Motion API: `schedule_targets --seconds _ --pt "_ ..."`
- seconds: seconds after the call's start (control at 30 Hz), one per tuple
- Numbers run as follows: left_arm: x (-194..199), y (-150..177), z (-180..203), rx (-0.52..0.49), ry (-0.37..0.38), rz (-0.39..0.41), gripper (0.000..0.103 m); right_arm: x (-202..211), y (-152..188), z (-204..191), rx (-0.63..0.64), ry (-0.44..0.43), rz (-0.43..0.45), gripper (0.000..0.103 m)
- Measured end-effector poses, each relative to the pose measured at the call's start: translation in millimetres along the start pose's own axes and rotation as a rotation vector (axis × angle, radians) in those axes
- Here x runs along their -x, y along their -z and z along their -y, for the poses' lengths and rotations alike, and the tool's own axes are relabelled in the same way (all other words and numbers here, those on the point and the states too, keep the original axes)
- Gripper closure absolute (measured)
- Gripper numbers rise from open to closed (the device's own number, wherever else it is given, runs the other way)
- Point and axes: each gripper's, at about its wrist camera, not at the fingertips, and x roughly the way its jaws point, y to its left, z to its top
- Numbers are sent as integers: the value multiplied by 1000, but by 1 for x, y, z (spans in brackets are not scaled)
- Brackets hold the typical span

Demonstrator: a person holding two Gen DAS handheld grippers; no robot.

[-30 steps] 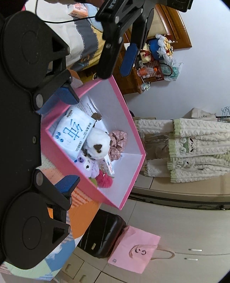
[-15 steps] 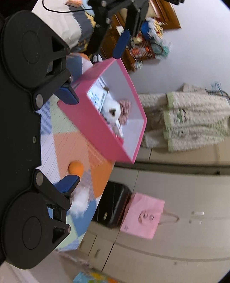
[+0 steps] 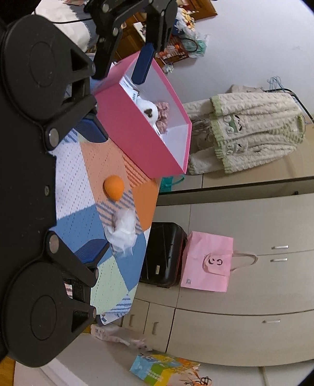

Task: Organize soft objects
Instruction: 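Move the left gripper to the orange ball while the right gripper approaches the mesh puff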

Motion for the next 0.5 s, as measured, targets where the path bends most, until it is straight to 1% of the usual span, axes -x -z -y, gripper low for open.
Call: schedule_targets --seconds 0.13,0.27,0.43,0.5 --pt "-25 -6 1 18 -26 1 25 -12 3 17 -13 -9 30 13" --pt "-46 -7 -1 44 -28 8 25 -30 6 29 35 8 81 13" --pt "-68 -7 -4 100 -56 35 25 -59 6 42 84 49 107 13" --pt "-74 -6 -4 96 -36 66 25 -68 5 50 83 51 109 13"
